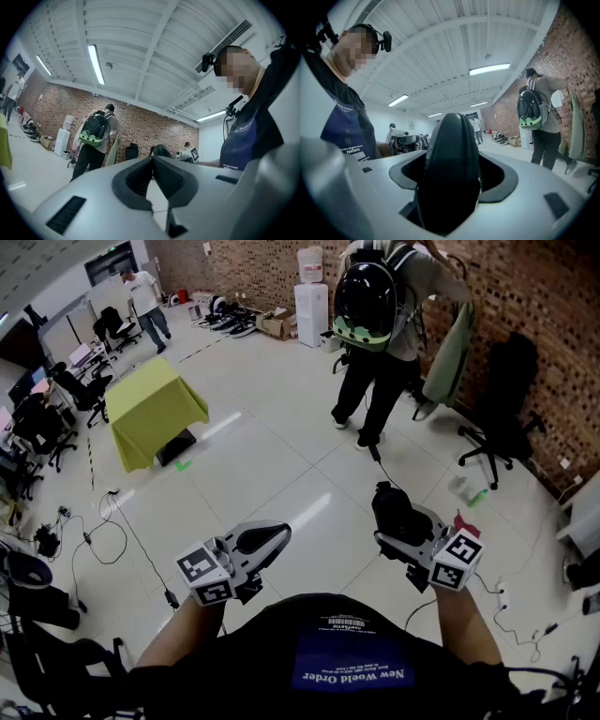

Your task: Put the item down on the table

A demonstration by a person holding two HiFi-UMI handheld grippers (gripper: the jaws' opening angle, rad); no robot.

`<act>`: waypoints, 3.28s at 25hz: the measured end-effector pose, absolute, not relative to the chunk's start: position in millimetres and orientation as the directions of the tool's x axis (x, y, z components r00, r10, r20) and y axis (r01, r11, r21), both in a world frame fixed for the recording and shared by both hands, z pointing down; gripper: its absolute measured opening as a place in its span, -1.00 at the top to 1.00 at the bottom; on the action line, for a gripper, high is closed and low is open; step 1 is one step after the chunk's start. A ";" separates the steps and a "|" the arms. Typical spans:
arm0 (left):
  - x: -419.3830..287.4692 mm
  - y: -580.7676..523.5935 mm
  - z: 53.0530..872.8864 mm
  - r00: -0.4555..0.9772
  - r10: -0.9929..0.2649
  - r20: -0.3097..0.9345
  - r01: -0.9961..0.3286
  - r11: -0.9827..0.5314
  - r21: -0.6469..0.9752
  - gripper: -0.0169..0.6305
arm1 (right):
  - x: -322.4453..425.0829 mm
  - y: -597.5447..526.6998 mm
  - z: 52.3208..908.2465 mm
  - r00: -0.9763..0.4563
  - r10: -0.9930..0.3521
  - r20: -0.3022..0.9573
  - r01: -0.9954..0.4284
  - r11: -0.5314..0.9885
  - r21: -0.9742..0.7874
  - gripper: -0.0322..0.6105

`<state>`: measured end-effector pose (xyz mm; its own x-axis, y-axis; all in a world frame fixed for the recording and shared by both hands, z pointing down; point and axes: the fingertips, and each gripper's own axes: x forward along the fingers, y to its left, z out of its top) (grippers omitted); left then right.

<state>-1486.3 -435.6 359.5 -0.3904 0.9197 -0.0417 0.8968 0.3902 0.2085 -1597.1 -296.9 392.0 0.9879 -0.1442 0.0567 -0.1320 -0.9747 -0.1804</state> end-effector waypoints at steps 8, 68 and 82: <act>-1500.1 -414.6 371.0 -0.410 0.911 -0.051 0.882 0.410 0.230 0.93 | -1610.1 -275.7 403.9 0.989 -0.132 0.068 -0.117 -0.975 -0.188 -0.07; -764.2 -41.1 365.1 -0.171 0.977 -0.124 0.951 0.196 0.238 0.93 | -818.8 125.0 391.6 0.912 -0.385 0.144 -0.362 -0.918 -0.159 -0.07; -519.6 55.1 346.1 -0.290 0.949 -0.119 0.911 0.313 0.269 0.93 | -571.0 214.7 380.7 0.941 -0.298 0.164 -0.271 -0.948 -0.168 -0.07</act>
<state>-519.6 55.1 346.1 -0.2905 0.9494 -0.1193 0.9111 0.3125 0.2689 -571.0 214.7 380.7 0.9405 -0.2977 0.1637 -0.2708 -0.9479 -0.1681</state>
